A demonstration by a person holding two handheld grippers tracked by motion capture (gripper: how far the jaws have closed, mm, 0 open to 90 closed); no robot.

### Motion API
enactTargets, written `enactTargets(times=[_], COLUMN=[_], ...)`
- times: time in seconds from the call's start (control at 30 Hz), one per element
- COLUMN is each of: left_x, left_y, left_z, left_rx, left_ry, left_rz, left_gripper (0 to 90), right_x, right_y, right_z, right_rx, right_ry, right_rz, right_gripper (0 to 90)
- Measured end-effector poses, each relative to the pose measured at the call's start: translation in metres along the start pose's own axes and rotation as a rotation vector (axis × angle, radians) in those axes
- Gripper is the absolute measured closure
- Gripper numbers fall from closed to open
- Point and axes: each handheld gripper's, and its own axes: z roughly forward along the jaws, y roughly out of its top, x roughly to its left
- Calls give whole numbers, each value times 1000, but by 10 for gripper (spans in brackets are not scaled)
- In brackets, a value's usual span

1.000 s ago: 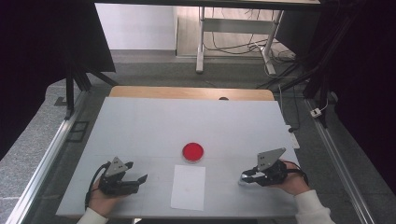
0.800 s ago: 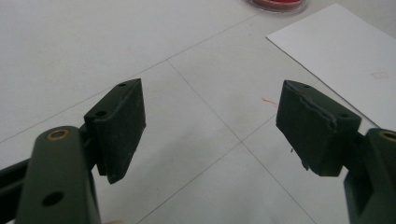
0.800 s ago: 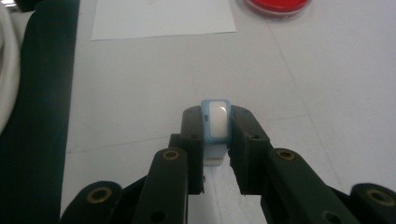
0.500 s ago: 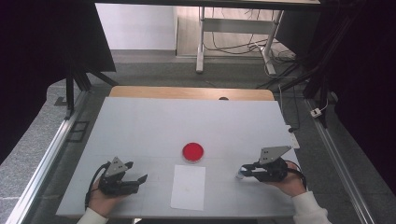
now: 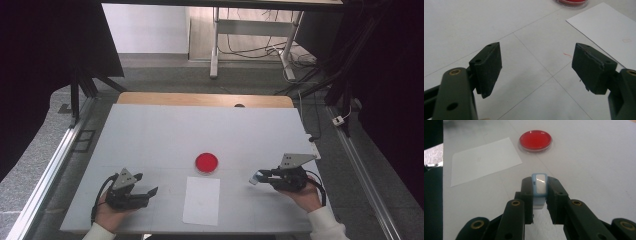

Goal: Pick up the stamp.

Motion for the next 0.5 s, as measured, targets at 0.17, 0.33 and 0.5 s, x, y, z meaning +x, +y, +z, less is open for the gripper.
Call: enactTargets(times=[0.17,0.33,0.5], left_x=[0,0,0], left_y=[0,0,0], left_z=[0,-1,-1], left_rx=[-2,-6,-7], left_ry=[-1,0,2], left_rz=[-1,0,0], left_gripper=[240,241,244], right_x=[0,2,2], right_y=[1,2,5], right_z=[0,0,-1], right_rx=[-32,-94,-117], right_ry=[-29,-52,-66], right_rz=[33,82,88], right_gripper=[753,753,753])
